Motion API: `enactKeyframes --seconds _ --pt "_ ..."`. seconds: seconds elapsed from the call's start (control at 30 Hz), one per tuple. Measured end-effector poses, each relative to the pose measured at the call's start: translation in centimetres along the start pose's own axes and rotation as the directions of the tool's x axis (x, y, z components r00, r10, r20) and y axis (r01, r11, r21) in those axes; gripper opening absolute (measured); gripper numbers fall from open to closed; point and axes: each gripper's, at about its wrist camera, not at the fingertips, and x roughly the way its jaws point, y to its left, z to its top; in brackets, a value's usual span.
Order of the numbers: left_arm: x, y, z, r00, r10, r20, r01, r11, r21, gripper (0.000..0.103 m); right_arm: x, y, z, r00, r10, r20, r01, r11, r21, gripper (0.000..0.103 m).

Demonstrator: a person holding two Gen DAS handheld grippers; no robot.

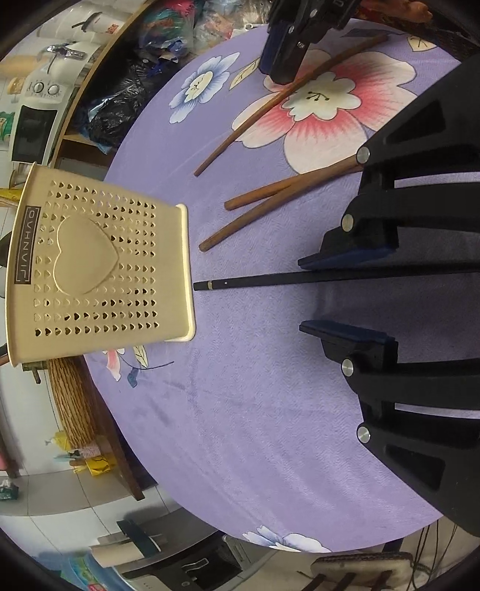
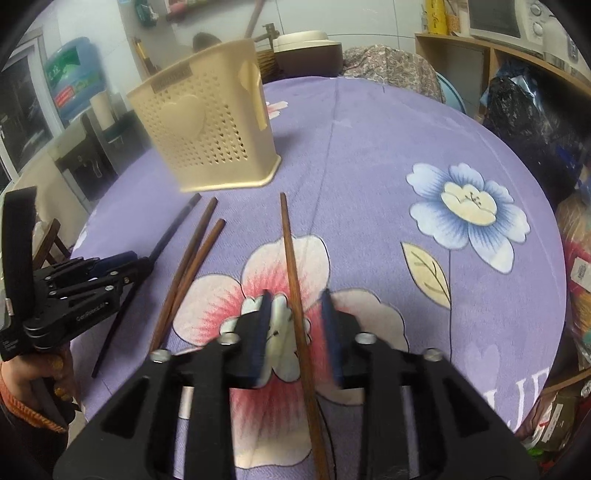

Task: Organize utensils
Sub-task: 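Grasp a brown chopstick with the right tool while the left tool grasps a black chopstick, then carry the brown and black chopsticks up and lower them into the holder with both tools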

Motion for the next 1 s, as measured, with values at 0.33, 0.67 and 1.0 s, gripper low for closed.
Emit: enactKeyframes --seconds 0.33,0.67,1.0 --pt "2.7 -0.1 3.7 0.999 -0.027 -0.030 0.027 0.999 0.016 0.030 4.2 1.4 4.5 0.996 0.032 -0.087 -0.041 0.994 -0.104 0.037" --pt "3.6 -1.3 4.9 0.999 -0.003 -0.042 0.004 0.999 0.043 0.029 7.2 2.3 6.0 0.990 0.000 -0.141 -0.019 0.991 -0.131 0.025" --pt "4.1 -1.0 5.9 0.999 0.009 -0.043 -0.007 0.999 0.034 0.009 8.0 1.8 6.8 0.989 -0.021 -0.146 0.003 0.992 -0.123 0.007"
